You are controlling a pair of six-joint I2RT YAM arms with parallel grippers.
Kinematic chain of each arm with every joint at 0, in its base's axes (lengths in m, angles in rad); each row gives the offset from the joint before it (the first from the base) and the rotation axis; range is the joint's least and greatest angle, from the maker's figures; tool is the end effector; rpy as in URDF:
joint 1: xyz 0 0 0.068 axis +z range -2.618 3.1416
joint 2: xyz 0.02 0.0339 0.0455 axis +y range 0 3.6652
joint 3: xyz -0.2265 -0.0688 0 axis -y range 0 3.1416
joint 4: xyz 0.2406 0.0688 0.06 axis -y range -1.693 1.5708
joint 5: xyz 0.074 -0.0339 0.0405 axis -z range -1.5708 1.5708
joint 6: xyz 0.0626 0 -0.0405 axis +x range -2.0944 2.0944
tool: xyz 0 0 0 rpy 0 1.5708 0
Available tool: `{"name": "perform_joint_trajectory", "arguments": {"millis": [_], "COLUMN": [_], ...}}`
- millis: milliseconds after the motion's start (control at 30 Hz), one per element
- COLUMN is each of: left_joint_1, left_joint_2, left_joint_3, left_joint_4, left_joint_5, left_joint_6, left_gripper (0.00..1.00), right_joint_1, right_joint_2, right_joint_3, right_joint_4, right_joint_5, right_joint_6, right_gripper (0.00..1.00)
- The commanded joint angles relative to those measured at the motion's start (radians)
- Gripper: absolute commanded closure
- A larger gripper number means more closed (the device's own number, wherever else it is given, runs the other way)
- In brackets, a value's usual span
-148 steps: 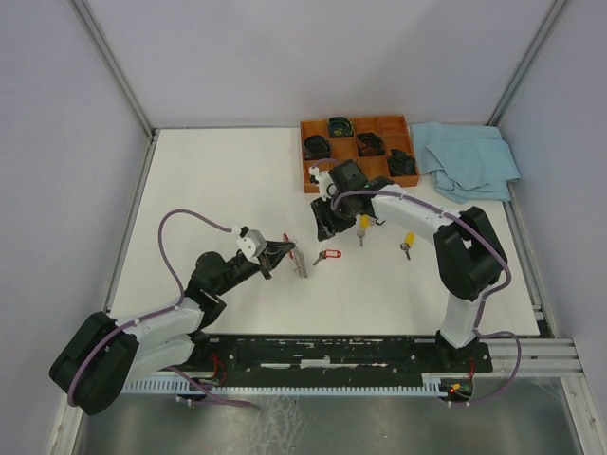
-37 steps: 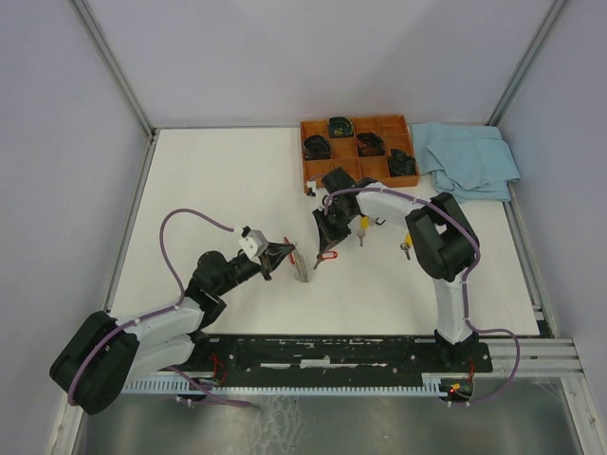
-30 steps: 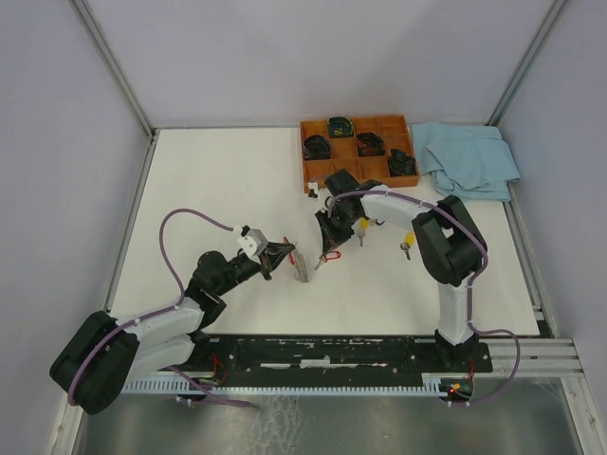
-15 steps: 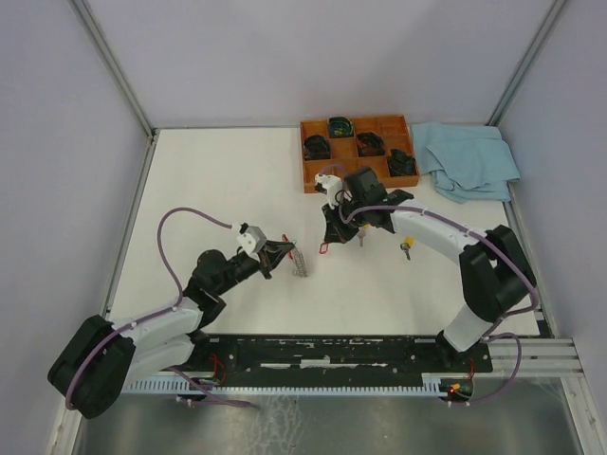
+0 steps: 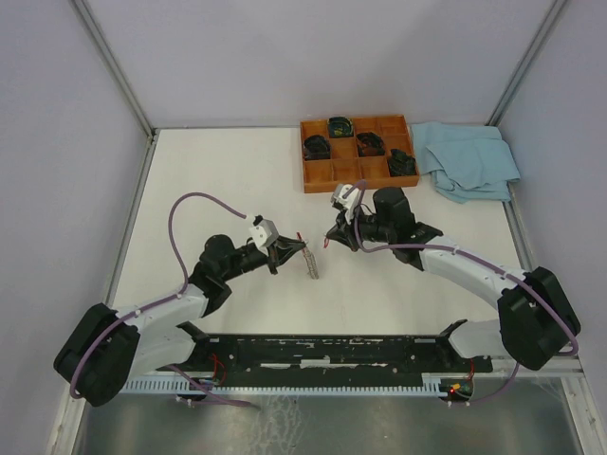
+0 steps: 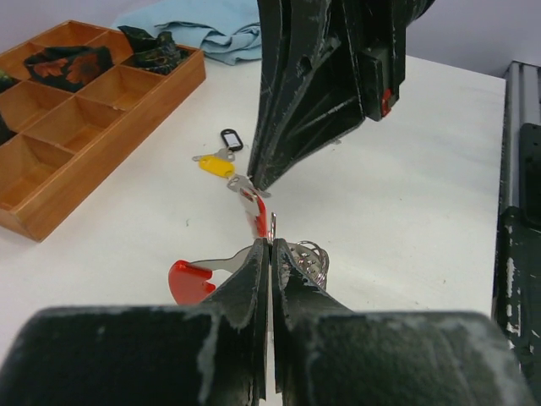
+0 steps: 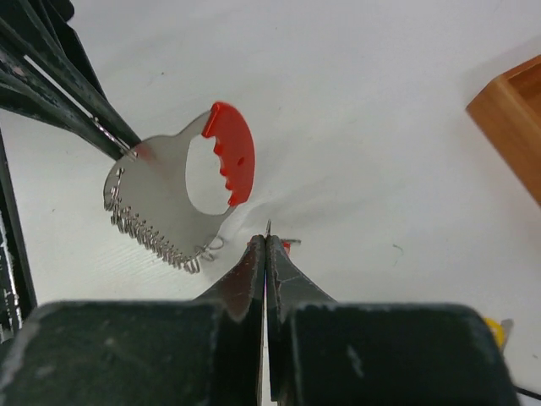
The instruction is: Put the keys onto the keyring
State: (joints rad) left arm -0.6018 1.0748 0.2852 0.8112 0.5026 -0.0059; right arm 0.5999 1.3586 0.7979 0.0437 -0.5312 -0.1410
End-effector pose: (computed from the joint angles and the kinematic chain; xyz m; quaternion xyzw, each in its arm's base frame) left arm 0.1915 -0.1681 0.1869 0.3688 0.5954 -0.3731 0.6085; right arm 0.2456 0.2064 0.1945 -0.4250 0.7297 0.3313 0.4209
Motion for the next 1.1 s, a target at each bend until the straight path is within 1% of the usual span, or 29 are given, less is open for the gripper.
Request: {"name": "perform_joint_trajectory", "arguments": {"millis": [0, 233, 300, 433, 500, 567, 700, 800, 867, 1067], "left_joint_1": [0.01, 0.03, 0.036, 0.036, 0.037, 0.036, 0.036, 0.035, 0.036, 0.033], "left_joint_2": [0.023, 0.064, 0.082, 0.102, 0.104, 0.099, 0.057, 0.025, 0.007, -0.009], "left_joint_3": [0.071, 0.15, 0.175, 0.228, 0.24, 0.237, 0.208, 0.185, 0.18, 0.168], "left_joint_4": [0.004, -0.116, -0.144, -0.265, -0.301, -0.308, -0.311, -0.313, -0.334, -0.362], "left_joint_5": [0.122, 0.265, 0.296, 0.333, 0.339, 0.329, 0.301, 0.257, 0.263, 0.278], "left_joint_6": [0.076, 0.152, 0.172, 0.231, 0.259, 0.28, 0.331, 0.341, 0.392, 0.52], "left_gripper": [0.97, 0.97, 0.97, 0.97, 0.97, 0.97, 0.97, 0.97, 0.97, 0.97], "right_joint_1": [-0.003, -0.003, -0.002, -0.002, -0.003, -0.002, -0.002, -0.003, -0.003, -0.002], "right_joint_2": [-0.069, -0.12, -0.138, -0.14, -0.131, -0.125, -0.143, -0.16, -0.165, -0.157], "right_joint_3": [-0.041, -0.126, -0.173, -0.274, -0.305, -0.314, -0.318, -0.315, -0.314, -0.302], "right_joint_4": [0.231, 0.37, 0.448, 0.642, 0.695, 0.701, 0.699, 0.66, 0.625, 0.58], "right_joint_5": [0.026, 0.005, -0.011, -0.031, -0.033, -0.054, -0.075, -0.102, -0.144, -0.24], "right_joint_6": [-0.061, -0.117, -0.126, -0.158, -0.182, -0.212, -0.214, -0.278, -0.34, -0.424], "right_gripper": [0.99, 0.99, 0.99, 0.99, 0.99, 0.99, 0.99, 0.99, 0.99, 0.99]}}
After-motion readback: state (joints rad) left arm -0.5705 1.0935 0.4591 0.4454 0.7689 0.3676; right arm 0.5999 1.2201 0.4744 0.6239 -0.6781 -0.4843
